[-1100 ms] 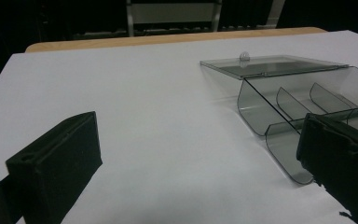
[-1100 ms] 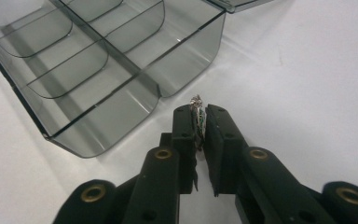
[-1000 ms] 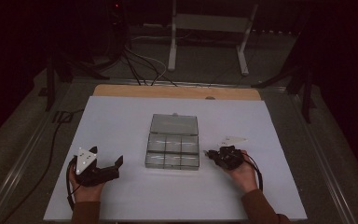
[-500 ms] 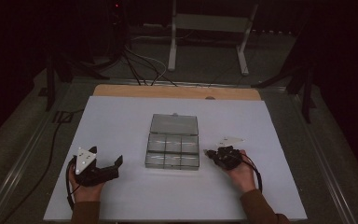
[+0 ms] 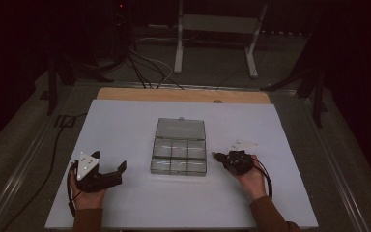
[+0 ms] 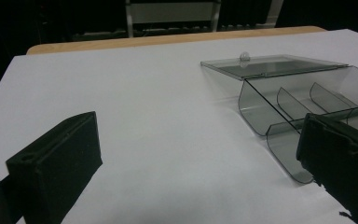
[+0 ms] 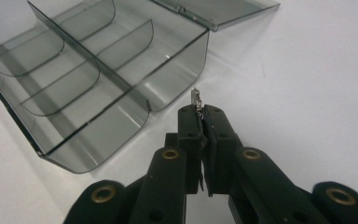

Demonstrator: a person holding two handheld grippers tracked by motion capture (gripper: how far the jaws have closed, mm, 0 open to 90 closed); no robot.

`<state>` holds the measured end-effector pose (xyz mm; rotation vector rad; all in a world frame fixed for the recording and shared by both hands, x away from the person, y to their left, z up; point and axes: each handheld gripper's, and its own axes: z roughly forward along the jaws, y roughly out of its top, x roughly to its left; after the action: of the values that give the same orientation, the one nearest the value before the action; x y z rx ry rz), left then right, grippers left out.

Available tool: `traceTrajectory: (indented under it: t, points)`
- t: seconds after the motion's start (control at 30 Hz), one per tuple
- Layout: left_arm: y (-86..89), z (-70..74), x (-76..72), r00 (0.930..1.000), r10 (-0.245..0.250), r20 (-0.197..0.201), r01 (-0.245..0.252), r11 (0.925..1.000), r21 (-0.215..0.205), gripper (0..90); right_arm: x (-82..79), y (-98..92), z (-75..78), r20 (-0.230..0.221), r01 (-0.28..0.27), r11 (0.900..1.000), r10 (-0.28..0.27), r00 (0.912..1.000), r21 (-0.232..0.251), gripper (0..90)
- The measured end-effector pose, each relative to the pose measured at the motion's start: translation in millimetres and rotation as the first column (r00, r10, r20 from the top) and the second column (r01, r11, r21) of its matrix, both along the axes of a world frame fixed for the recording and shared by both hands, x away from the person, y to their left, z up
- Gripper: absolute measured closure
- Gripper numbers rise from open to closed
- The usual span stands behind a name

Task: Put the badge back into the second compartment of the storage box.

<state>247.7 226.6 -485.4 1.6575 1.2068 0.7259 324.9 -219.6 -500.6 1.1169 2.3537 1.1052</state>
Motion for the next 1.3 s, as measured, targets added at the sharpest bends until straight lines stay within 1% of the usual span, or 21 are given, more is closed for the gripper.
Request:
traceTrajectory:
  t: [0.03,0.2,0.4,0.6,0.73,1.0,1.3]
  points:
    - [0.0,-0.5,-0.5,1.0,0.01,0.002,-0.01,0.9999,0.004,1.5,-0.4,-0.9,2.0,0.01,0.004,1.0,-0.004,0.9999,0.011,86.5]
    - [0.0,-0.7,-0.8,0.9999,0.016,0.004,-0.016,0.9999,0.005,1.5,-2.0,-3.7,7.8,0.018,0.02,0.998,-0.021,0.9996,0.059,86.5]
    - [-1.5,-1.3,-0.6,0.9999,0.014,0.004,-0.014,0.9998,0.011,1.5,-3.4,-6.5,13.5,0.027,0.026,0.996,-0.029,0.9992,0.091,86.5]
    - [-1.7,-1.1,-0.9,0.9999,0.015,0.005,-0.015,0.9997,0.017,1.5,-5.6,-5.4,19.9,0.042,0.022,0.995,-0.026,0.9988,0.098,86.5]
    - [-1.2,-1.4,-1.0,0.9998,0.018,0.004,-0.018,0.9997,0.014,1.5,-6.5,-3.4,28.0,0.061,0.015,0.995,-0.021,0.9979,0.102,86.5]
    - [-2.8,-1.8,-0.9,1.0,0.009,0.004,-0.009,0.9998,0.015,1.5,-2.8,2.0,40.2,0.077,0.01,0.992,-0.02,0.9969,0.122,86.5]
    - [-3.2,-2.0,-0.9,1.0,0.009,0.005,-0.009,0.9998,0.016,1.5,1.6,12.9,49.0,0.09,-0.007,0.991,-0.006,0.9959,0.136,86.6]
